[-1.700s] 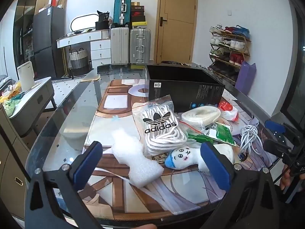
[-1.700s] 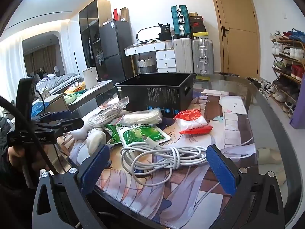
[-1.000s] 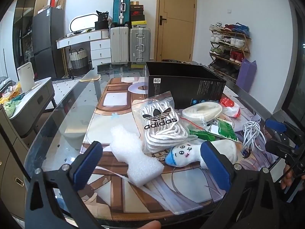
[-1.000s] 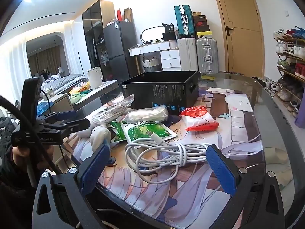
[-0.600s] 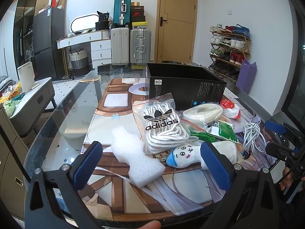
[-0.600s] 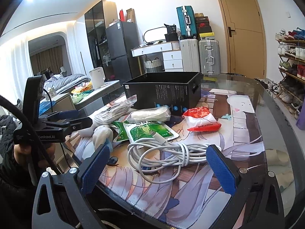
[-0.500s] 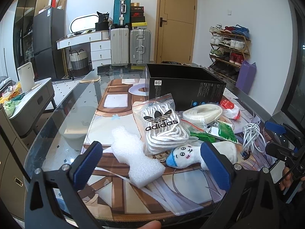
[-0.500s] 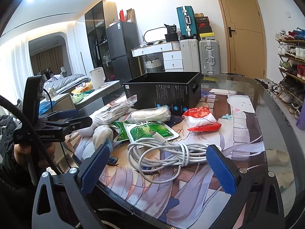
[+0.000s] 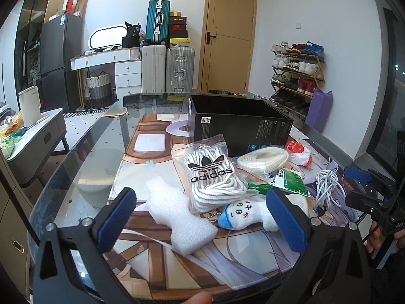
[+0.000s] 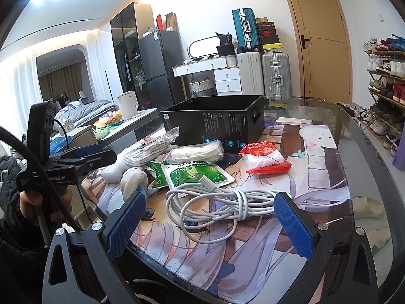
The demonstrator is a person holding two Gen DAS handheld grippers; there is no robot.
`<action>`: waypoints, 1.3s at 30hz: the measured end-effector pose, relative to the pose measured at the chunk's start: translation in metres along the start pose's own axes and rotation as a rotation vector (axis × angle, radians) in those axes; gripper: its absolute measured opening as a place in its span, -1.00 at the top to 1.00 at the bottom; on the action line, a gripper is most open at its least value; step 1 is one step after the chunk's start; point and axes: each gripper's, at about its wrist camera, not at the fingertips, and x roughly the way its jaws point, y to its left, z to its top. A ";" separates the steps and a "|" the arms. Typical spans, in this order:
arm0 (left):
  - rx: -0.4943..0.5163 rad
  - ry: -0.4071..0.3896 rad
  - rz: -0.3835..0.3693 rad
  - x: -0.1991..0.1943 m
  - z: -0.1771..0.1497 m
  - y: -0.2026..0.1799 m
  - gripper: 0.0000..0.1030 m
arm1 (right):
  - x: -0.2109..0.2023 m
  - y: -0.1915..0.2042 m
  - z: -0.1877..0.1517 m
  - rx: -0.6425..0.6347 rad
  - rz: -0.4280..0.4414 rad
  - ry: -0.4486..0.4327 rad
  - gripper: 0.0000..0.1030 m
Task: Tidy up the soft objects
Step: 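Move the left tool toward the white foam piece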
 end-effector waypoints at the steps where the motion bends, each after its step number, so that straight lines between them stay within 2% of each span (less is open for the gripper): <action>1: 0.003 -0.001 0.004 0.001 0.000 -0.001 -1.00 | 0.000 -0.001 0.000 0.002 -0.001 -0.001 -0.99; 39: 0.001 0.007 0.025 0.002 0.000 0.006 -1.00 | -0.004 -0.015 0.004 0.052 -0.020 -0.001 -0.99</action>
